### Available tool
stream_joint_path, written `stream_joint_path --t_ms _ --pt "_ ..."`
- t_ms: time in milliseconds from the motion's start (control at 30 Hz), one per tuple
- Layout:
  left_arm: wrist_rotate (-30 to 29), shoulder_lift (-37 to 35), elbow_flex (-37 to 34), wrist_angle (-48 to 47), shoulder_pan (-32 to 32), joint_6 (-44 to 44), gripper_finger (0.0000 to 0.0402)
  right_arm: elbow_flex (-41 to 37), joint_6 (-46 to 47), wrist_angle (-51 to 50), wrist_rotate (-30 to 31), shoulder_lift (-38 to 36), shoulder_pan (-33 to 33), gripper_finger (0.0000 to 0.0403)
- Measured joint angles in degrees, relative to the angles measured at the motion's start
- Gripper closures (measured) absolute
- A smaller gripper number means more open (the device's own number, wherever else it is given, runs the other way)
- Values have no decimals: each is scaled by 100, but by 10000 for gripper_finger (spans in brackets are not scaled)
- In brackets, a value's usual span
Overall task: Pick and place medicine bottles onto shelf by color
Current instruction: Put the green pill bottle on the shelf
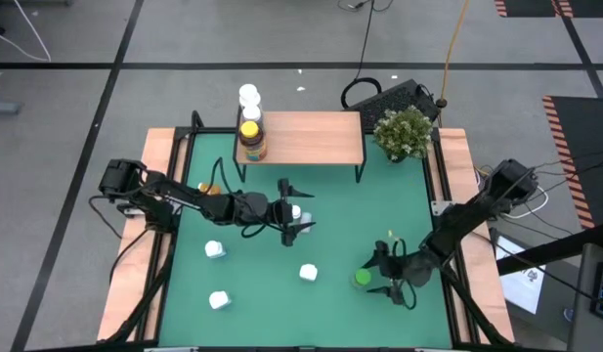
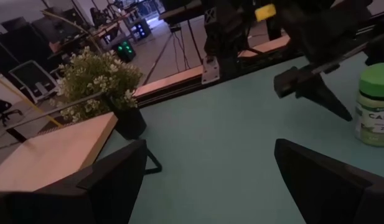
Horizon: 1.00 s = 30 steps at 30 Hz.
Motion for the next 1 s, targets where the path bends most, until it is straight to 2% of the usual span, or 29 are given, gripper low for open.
stream_joint_path --t_ms 100,200,367,567,733,833,900,1000 --pt "0 0 0 0 -2 9 46 -260 -153 929 126 382 -76 90" --pt "0 0 0 -4 -2 5 46 -257 -490 1248 106 759 -192 107" --pt "-9 0 0 -5 -2 1 46 7 -1046 1379 -305 1251 -424 142" --pt "-26 0 0 -9 -13 -11 46 -3 -1129 1351 -541 1085 -706 202" --pt "107 1 0 94 -13 -12 46 -3 -1503 1385 -1803 443 -1377 203" --pt "954 2 59 339 -7 -101 46 -1 -1760 1378 -2547 62 -2037 191" --pt "1673 4 393 -40 -13 -302 46 24 -1959 1396 -2981 -75 -2520 183" --pt "1937 4 1018 -1259 -76 -334 46 191 -2200 1373 -3733 -52 -3124 181"
